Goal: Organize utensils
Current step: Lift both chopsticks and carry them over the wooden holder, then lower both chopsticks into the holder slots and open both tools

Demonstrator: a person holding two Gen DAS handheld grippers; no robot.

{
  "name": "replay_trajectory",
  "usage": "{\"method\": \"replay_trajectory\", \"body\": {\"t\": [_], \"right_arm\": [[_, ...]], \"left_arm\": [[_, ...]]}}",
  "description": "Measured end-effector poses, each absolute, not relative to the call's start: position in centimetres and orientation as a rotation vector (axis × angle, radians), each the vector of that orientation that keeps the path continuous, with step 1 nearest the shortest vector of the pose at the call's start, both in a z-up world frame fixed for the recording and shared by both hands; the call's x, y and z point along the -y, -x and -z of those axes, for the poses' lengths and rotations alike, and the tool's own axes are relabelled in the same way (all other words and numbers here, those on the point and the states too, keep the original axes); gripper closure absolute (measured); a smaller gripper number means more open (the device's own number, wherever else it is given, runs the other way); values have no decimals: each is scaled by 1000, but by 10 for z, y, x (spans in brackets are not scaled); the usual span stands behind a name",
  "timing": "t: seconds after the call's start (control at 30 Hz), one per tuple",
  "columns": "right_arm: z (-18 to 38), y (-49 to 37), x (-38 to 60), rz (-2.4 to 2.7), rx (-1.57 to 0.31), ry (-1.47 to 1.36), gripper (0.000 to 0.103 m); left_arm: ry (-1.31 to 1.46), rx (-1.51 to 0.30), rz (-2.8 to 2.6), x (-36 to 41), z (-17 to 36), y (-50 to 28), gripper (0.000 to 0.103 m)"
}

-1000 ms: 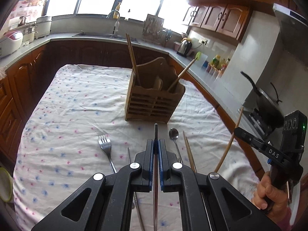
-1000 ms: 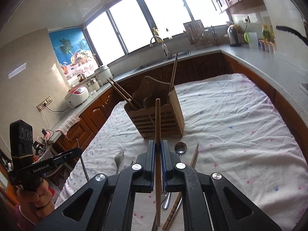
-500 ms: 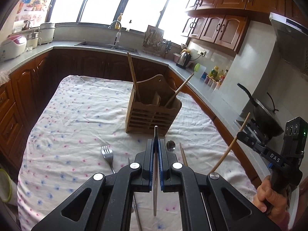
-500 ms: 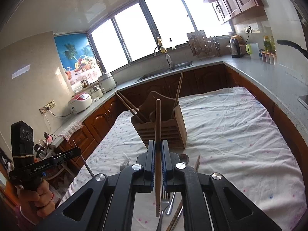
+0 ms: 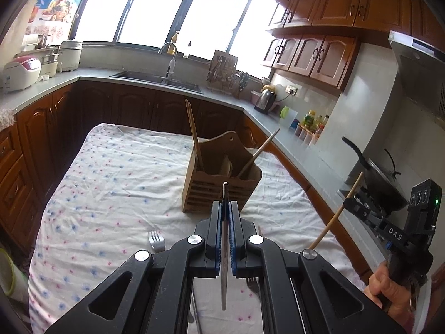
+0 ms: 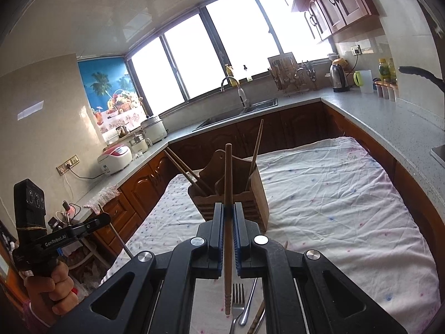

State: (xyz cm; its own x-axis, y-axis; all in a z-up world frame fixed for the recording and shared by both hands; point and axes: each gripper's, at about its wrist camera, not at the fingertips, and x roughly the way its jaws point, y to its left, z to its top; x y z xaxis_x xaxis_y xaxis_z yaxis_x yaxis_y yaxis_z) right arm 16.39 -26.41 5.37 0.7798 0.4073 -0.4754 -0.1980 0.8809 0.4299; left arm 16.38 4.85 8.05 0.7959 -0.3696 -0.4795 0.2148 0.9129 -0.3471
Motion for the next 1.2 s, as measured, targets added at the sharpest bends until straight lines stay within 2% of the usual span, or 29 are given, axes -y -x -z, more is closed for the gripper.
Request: {"method": "replay_trajectory", "body": {"t": [0.6, 1.2], "right_arm": [[-72, -218, 267, -331, -533, -381, 97], [-107, -306, 268, -308, -404, -379, 97]], "left_arm": [[312, -477, 312, -60, -99, -199, 100], [287, -329, 281, -57, -128, -294, 100]]}}
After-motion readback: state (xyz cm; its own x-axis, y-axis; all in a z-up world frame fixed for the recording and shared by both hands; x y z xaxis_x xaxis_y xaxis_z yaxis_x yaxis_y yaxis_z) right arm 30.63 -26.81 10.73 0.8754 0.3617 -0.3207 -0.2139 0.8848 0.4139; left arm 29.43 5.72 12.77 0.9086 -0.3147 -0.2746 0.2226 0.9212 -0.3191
